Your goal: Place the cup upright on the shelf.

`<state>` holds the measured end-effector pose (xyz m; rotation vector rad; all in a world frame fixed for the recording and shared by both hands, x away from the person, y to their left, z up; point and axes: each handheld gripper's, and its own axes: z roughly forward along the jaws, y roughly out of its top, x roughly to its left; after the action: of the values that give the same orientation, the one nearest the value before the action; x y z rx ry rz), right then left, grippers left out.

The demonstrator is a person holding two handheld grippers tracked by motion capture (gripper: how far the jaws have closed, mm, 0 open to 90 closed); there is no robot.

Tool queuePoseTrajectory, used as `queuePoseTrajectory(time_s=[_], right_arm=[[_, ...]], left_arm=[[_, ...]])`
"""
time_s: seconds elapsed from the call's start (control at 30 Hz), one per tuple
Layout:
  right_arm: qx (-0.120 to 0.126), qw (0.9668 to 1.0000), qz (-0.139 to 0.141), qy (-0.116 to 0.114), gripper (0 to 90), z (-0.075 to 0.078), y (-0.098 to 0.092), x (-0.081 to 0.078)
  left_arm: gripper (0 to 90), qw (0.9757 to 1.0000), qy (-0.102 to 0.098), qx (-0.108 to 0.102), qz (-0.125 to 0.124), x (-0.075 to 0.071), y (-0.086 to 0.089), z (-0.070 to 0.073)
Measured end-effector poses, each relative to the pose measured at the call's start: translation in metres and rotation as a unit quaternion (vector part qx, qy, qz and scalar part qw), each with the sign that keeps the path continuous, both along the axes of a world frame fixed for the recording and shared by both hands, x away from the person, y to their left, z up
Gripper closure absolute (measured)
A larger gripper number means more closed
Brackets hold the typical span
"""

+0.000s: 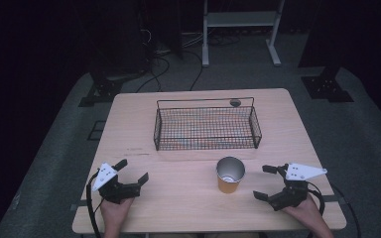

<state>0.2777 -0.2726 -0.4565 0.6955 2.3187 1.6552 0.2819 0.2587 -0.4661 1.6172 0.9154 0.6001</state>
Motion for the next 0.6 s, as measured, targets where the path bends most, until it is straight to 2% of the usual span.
queuePoseTrajectory(time_s=[0.33, 0.37, 0.43, 0.6], right_arm=[[-0.02, 0.9994, 0.027, 0.0, 1.6, 0.007, 0.023, 0.011], [-0.034, 0.9988, 0.034, -0.002, 1.6, 0.009, 0.029, 0.013], [-0.042, 0.9983, 0.04, -0.004, 1.6, 0.012, 0.034, 0.015], [-0.048, 0.9977, 0.048, -0.002, 1.6, 0.017, 0.042, 0.019]], left_arm=[[0.0, 1.0, 0.0, -0.001, 0.0, 0.0, 0.0, 0.0], [0.0, 1.0, -0.001, -0.001, 0.0, 0.0, 0.0, 0.0], [0.0, 1.0, 0.0, -0.001, 0.0, 0.0, 0.0, 0.0], [0.0, 1.0, -0.001, 0.0, 0.0, 0.0, 0.0, 0.0]])
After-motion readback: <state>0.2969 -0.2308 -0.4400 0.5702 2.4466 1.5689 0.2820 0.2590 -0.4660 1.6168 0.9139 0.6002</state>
